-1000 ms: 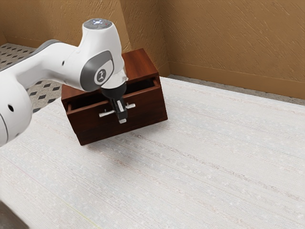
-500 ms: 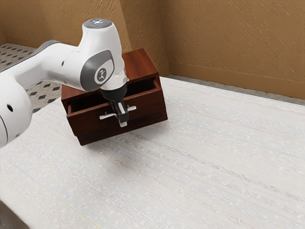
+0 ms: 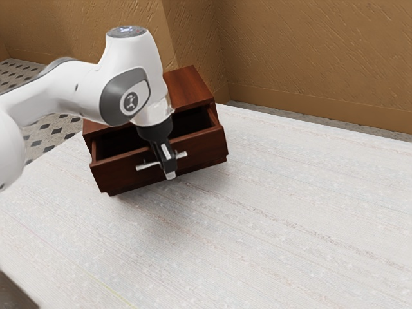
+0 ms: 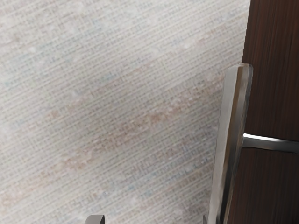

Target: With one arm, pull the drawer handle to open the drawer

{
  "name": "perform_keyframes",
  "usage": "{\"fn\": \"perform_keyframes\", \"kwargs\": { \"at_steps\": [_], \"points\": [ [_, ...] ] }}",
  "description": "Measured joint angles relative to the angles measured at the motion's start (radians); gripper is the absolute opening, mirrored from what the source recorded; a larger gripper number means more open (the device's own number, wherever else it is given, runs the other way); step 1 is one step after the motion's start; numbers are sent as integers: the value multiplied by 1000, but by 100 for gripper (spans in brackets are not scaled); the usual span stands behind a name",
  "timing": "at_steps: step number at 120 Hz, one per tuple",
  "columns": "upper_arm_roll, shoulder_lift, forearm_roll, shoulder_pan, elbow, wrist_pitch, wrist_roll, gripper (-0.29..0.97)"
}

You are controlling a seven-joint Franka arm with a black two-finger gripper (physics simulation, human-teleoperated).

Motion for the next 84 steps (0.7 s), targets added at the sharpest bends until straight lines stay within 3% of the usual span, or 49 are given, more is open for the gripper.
{"fn": "perform_keyframes", "kwargs": {
  "at_steps": [84],
  "points": [
    [-74, -108, 0, 8, -114, 6, -66, 18]
  ]
}}
